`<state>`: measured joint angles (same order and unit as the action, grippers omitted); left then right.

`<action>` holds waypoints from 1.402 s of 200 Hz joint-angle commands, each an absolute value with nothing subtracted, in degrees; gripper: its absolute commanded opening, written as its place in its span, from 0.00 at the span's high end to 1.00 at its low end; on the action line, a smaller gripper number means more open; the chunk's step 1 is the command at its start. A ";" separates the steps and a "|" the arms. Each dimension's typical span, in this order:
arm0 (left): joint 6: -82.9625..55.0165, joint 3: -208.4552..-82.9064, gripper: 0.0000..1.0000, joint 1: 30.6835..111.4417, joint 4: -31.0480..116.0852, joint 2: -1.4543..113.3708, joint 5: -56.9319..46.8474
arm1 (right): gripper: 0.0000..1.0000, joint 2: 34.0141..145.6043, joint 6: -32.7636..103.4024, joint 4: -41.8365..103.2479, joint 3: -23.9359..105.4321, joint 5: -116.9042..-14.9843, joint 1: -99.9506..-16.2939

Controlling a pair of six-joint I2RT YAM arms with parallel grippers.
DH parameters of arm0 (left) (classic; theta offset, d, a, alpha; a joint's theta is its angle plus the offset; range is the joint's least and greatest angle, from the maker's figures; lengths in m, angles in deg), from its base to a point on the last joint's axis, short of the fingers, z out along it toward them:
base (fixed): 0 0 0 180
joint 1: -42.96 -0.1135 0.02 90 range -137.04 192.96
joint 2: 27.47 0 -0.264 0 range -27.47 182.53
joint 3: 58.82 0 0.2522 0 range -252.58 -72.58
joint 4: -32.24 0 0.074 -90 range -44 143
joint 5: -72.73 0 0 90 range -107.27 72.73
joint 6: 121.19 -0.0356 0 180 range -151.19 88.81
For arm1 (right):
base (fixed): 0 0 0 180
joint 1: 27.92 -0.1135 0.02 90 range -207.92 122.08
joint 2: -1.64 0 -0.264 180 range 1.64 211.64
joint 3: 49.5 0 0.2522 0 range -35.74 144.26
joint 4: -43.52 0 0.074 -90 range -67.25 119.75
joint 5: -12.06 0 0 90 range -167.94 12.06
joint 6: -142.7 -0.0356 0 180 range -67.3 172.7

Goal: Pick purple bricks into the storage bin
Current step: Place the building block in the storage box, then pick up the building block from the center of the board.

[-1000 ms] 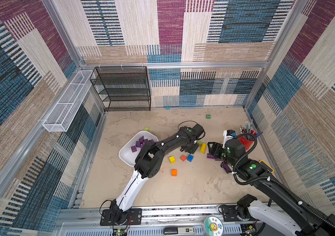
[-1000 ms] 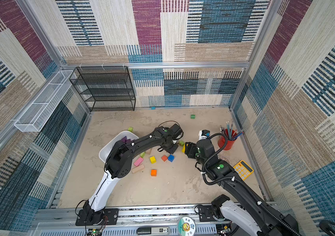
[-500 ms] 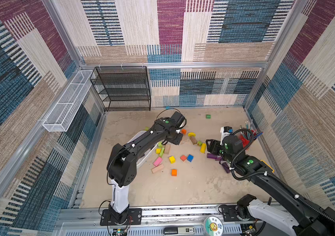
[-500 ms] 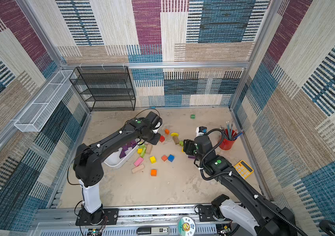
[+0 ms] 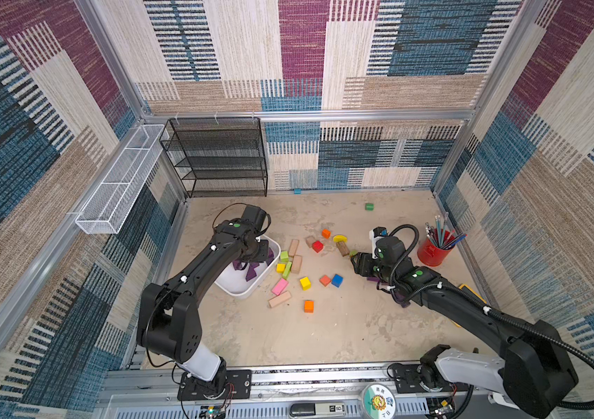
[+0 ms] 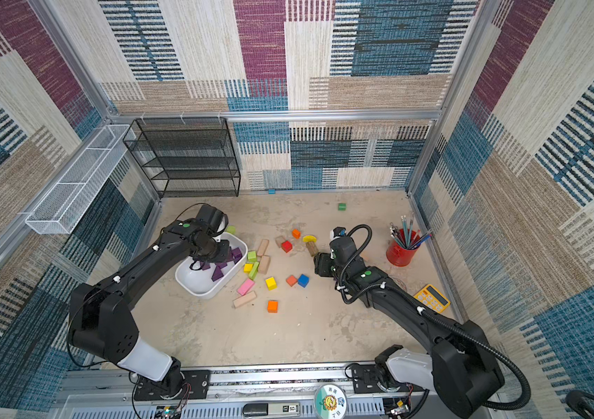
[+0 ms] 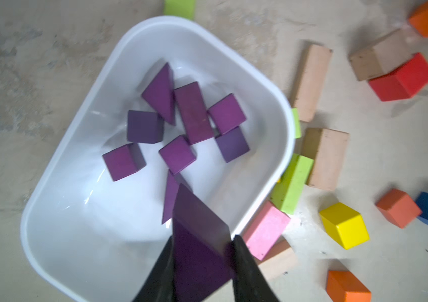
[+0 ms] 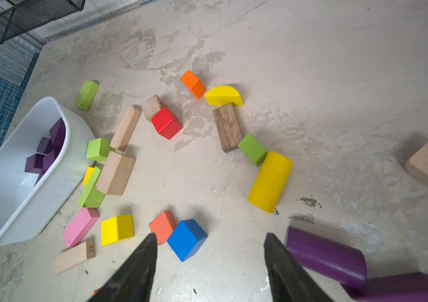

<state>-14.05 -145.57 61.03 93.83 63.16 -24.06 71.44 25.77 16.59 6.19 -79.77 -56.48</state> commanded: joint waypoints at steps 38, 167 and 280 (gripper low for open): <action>-8.42 -139.37 0.68 55.98 86.39 64.10 -23.95 | 0.33 76.31 26.19 14.46 8.15 -85.64 -56.49; -4.94 -134.49 0.24 55.63 79.73 52.08 -19.99 | 0.26 81.15 21.97 9.33 7.03 -91.81 -54.05; -13.66 -142.30 0.05 70.97 89.92 48.22 -24.14 | 0.18 84.86 20.29 7.25 9.78 -94.56 -53.76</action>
<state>-9.96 -140.89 69.71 86.36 49.43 -23.16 84.21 21.57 7.49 9.38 -93.21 -53.77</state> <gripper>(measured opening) 0.943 0.816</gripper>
